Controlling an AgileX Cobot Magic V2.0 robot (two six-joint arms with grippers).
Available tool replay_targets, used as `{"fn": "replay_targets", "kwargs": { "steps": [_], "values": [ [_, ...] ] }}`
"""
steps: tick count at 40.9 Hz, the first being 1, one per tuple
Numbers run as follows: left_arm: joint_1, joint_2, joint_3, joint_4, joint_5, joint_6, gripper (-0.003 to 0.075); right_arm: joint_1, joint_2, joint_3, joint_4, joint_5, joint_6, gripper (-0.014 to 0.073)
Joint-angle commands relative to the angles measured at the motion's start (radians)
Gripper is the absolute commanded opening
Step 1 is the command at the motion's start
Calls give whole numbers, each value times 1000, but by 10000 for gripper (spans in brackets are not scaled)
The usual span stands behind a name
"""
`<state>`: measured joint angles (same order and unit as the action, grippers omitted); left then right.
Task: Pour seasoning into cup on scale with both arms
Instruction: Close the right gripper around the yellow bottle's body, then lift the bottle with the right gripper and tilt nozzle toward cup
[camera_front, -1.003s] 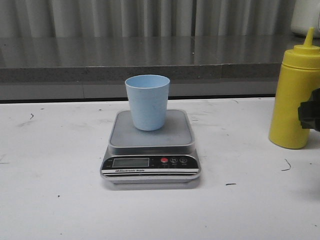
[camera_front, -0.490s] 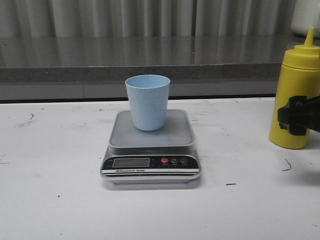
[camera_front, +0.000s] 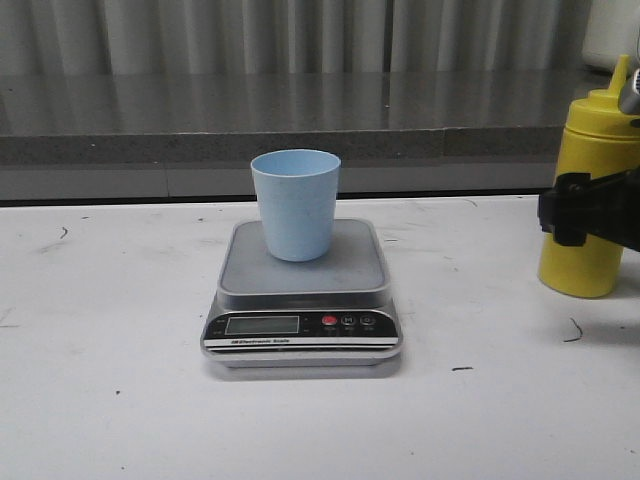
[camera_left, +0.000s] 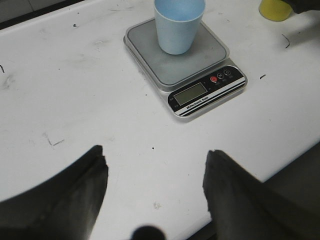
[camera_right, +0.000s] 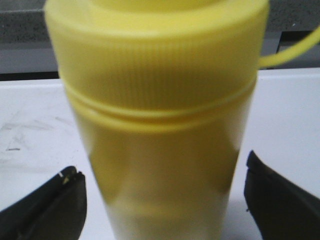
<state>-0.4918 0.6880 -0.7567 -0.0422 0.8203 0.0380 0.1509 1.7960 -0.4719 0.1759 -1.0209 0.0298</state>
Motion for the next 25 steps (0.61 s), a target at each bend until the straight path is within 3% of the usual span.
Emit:
{"fn": "replay_targets", "kwargs": {
  "steps": [1,18,22,25],
  "values": [
    [-6,-1,-23,-15,-70,-1,420,-1,-18,-51,7,-81,3,654],
    [-6,-1,-23,-19,-70,-1,420,-1,103,-160,22,-135,3,650],
    [-6,-1,-23,-19,-70,-1,420,-1,103,-160,25,-139,3,579],
    [-6,-1,-23,-19,-70,-1,420,-1,103,-160,24,-139,3,467]
  ]
}}
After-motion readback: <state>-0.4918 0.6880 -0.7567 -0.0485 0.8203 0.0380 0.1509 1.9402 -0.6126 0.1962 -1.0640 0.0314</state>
